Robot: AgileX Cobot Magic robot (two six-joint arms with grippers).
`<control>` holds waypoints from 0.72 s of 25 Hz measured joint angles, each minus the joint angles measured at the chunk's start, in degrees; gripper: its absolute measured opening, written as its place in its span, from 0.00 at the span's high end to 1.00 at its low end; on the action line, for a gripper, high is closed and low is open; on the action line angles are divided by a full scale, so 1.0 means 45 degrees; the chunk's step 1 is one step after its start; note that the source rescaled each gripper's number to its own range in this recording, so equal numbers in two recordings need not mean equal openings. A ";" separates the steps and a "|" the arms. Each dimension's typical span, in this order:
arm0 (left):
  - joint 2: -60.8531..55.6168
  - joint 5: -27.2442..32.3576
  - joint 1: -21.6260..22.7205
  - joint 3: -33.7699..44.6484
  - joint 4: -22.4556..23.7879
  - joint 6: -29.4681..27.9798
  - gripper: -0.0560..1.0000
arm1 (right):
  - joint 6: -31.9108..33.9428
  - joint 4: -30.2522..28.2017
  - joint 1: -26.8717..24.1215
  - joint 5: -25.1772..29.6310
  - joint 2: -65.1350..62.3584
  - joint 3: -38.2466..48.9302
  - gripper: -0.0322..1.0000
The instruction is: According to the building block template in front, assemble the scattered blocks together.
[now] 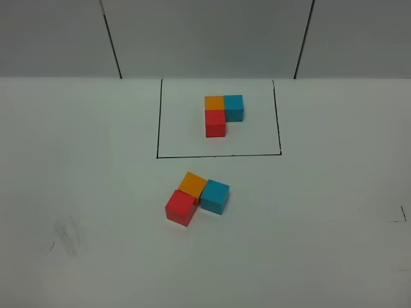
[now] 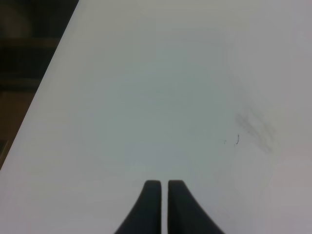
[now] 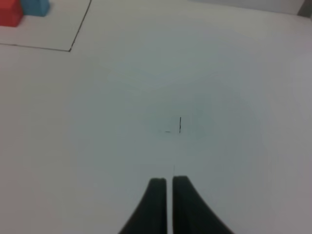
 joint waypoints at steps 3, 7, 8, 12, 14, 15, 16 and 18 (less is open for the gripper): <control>0.0000 0.0000 0.0000 0.0000 0.0000 0.0000 0.94 | 0.0000 0.0000 0.0000 0.0000 0.0000 0.0000 0.97; 0.0000 0.0000 0.0000 0.0000 0.0000 0.0000 0.94 | 0.0000 0.0000 0.0000 0.0000 0.0000 0.0000 0.97; 0.0000 0.0000 0.0000 0.0000 0.0000 0.0000 0.94 | 0.0000 0.0000 0.0000 0.0000 0.0000 0.0000 0.97; 0.0000 0.0000 0.0000 0.0000 0.0000 0.0000 0.94 | 0.0000 0.0000 0.0000 0.0000 0.0000 0.0000 0.97; 0.0000 0.0000 0.0000 0.0000 0.0000 0.0000 0.94 | 0.0000 0.0000 0.0000 0.0000 0.0000 0.0000 0.97; 0.0000 0.0000 0.0000 0.0000 0.0000 0.0000 0.94 | 0.0000 0.0000 0.0000 0.0000 0.0000 0.0000 0.97; 0.0000 0.0000 0.0000 0.0000 0.0000 0.0000 0.94 | 0.0000 0.0000 0.0000 0.0000 0.0000 0.0000 0.97; 0.0000 0.0000 0.0000 0.0000 0.0000 0.0000 0.94 | 0.0000 0.0000 0.0000 0.0000 0.0000 0.0000 0.97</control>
